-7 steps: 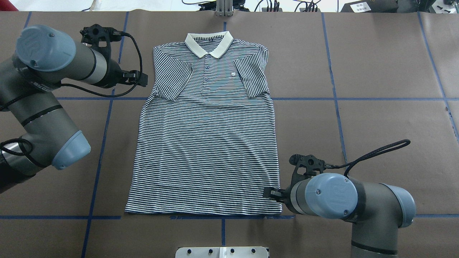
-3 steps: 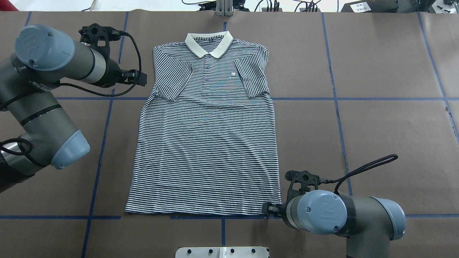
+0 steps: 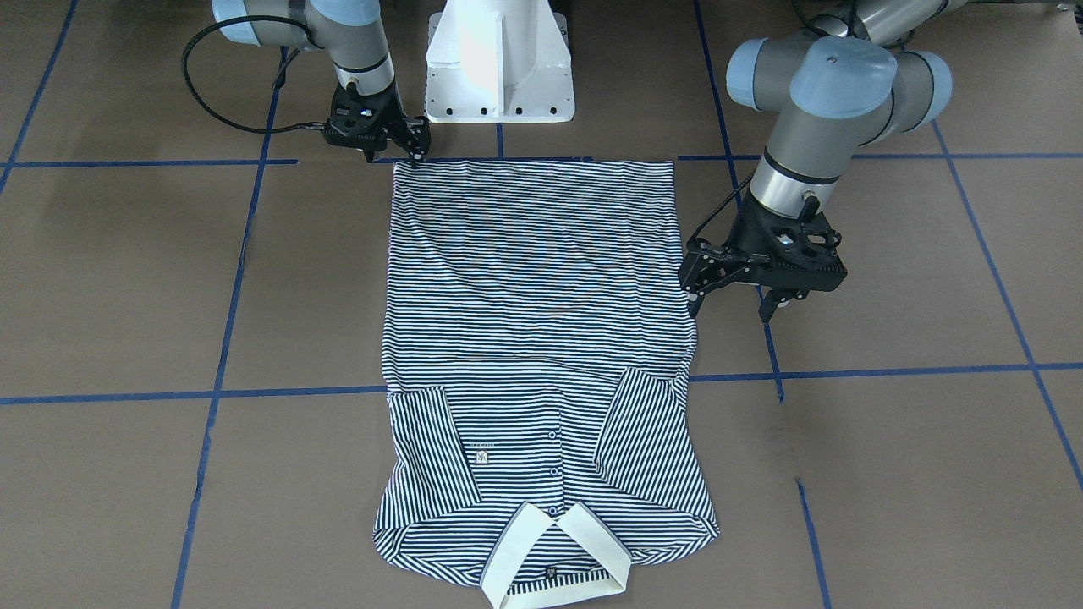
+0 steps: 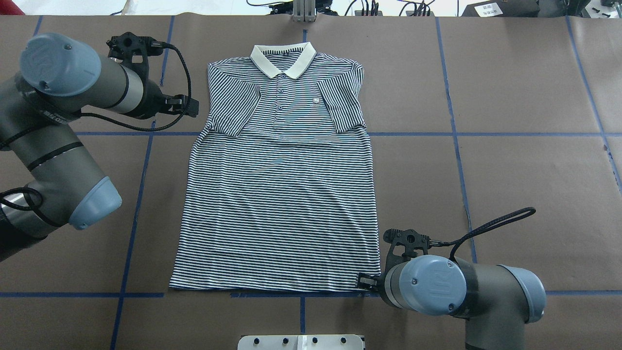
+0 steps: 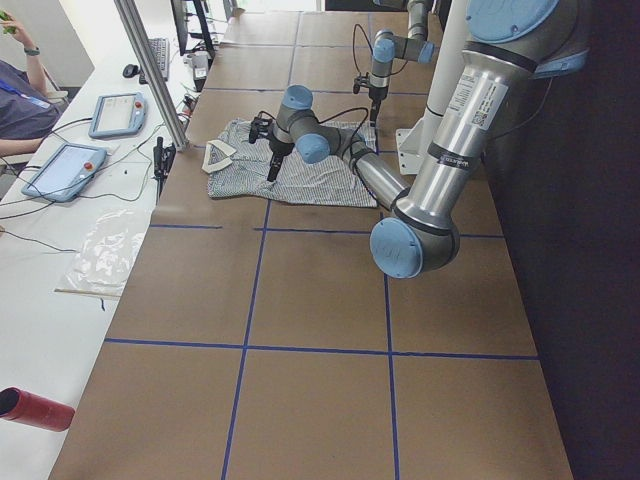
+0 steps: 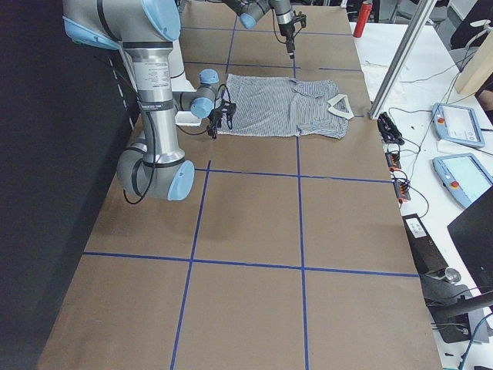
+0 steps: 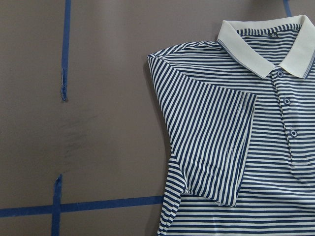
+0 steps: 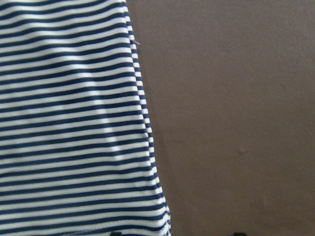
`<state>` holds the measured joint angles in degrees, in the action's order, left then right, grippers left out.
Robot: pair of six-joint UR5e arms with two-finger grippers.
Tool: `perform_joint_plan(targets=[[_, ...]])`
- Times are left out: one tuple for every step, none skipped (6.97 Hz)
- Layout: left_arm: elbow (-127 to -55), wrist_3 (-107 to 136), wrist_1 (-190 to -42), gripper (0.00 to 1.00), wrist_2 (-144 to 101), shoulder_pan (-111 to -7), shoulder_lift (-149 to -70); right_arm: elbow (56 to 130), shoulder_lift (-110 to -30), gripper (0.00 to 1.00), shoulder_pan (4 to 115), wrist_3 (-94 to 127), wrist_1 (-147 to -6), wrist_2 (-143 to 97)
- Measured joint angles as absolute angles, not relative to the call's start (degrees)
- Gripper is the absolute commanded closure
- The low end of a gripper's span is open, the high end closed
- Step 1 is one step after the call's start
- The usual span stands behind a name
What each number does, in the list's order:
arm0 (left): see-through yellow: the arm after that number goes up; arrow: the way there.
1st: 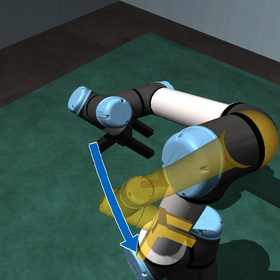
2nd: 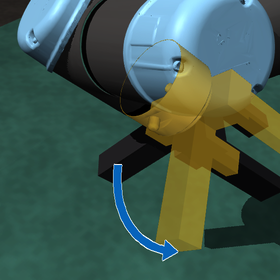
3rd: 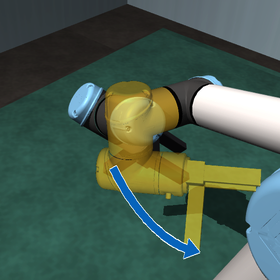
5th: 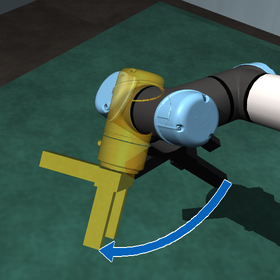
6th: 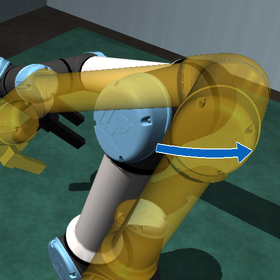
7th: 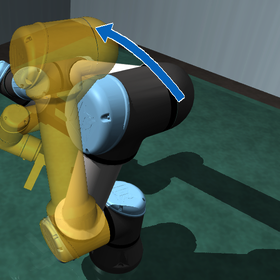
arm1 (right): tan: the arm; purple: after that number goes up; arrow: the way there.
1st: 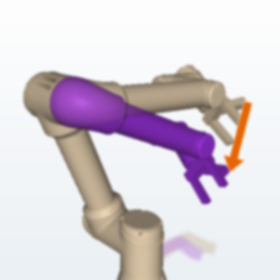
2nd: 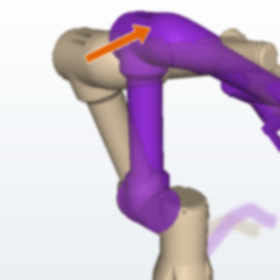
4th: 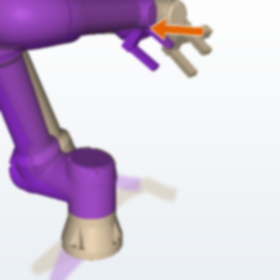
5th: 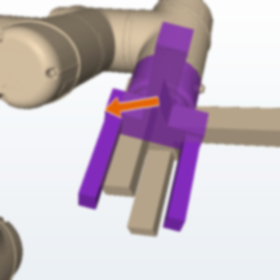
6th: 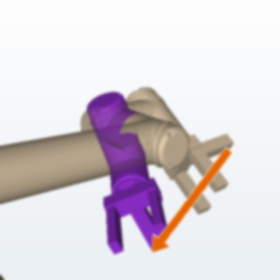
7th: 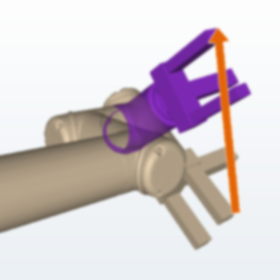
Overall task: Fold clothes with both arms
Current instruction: 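Move the right gripper to the hem corner nearest the robot while the left arm withdraws, then grasp both hem corners nearest the robot with left and right grippers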
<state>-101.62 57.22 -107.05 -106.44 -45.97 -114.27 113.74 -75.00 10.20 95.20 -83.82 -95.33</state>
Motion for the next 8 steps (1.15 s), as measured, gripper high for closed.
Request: perform_joint_plan(targets=[[-101.6, 57.2, -107.1, 0.00, -106.4, -46.0, -114.3, 113.6, -74.8, 0.22, 10.6, 95.0, -83.8, -95.3], [-101.6, 57.3, -107.0, 0.00, -106.4, -46.0, -114.3, 113.3, -74.8, 0.25, 10.9, 94.9, -83.8, -95.3], [-101.5, 57.3, -107.1, 0.00, -106.4, -46.0, -114.3, 113.1, -74.6, 0.53, 11.1, 94.8, -83.8, -95.3], [-101.5, 57.3, -107.1, 0.00, -106.4, -46.0, -114.3, 112.5, -74.1, 0.76, 11.1, 94.8, -83.8, -95.4], [-101.5, 57.3, -107.1, 0.00, -106.3, -46.0, -114.3, 111.7, -73.3, 0.96, 11.1, 94.8, -83.9, -95.5], [-101.4, 57.3, -107.1, 0.00, -106.3, -46.0, -114.3, 111.2, -72.6, 1.00, 11.2, 94.7, -84.1, -95.7], [-101.3, 57.3, -107.1, 0.00, -106.3, -46.0, -114.3, 111.1, -72.3, 1.00, 11.4, 94.7, -84.4, -96.0], [-101.3, 57.3, -107.1, 0.00, -106.3, -46.0, -114.3, 111.2, -72.3, 1.00, 11.8, 94.7, -84.7, -96.3]])
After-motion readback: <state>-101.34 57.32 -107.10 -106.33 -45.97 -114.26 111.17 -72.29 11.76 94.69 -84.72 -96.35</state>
